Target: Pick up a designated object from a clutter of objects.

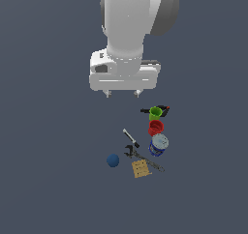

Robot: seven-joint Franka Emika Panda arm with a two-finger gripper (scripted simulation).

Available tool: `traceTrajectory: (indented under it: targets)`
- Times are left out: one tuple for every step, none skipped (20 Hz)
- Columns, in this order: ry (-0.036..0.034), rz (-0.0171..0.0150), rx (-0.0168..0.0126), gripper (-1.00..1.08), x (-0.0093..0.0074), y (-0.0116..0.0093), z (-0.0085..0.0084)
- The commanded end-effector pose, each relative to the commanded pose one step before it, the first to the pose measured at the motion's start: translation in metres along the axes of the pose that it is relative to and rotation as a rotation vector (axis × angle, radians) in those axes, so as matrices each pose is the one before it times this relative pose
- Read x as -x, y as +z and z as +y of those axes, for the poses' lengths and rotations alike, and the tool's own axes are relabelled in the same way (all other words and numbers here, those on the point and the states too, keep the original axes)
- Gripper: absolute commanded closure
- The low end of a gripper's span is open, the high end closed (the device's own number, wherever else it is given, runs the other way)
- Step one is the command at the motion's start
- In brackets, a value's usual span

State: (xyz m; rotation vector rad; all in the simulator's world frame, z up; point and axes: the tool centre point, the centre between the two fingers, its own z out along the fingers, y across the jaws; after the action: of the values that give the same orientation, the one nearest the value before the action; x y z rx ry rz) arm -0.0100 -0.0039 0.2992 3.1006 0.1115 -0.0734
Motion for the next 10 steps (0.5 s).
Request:
traceTrajectory:
  targets:
    - [0.0, 0.0, 0.0, -0.92, 0.0, 0.0, 0.00001]
    - [0.00005, 0.00056, 0.00041, -0.92, -0.00021, -0.00026, 0.00007]
    - [0.00025, 0.00224, 0.0016, -0.92, -0.00039, -0.00111, 0.00013]
    - [0.0004, 0.00348, 0.00251, -0.92, -0.00066, -0.00175, 0.00024]
    - [0.00056, 0.00474, 0.00346, -0.92, -0.00085, -0.00246, 0.00033]
    - [0.00072, 0.00585, 0.00437, -0.92, -0.00088, -0.00319, 0.00038]
    - [0.00068, 0.00529, 0.00411, -0.92, -0.00054, -0.00312, 0.00031]
    - [0.00052, 0.00382, 0.00315, -0.92, -0.00009, -0.00252, 0.00018]
    - [0.00034, 0.00234, 0.00211, -0.92, 0.00023, -0.00181, 0.00007]
    - [0.00016, 0.001, 0.00106, -0.92, 0.00037, -0.00103, -0.00001]
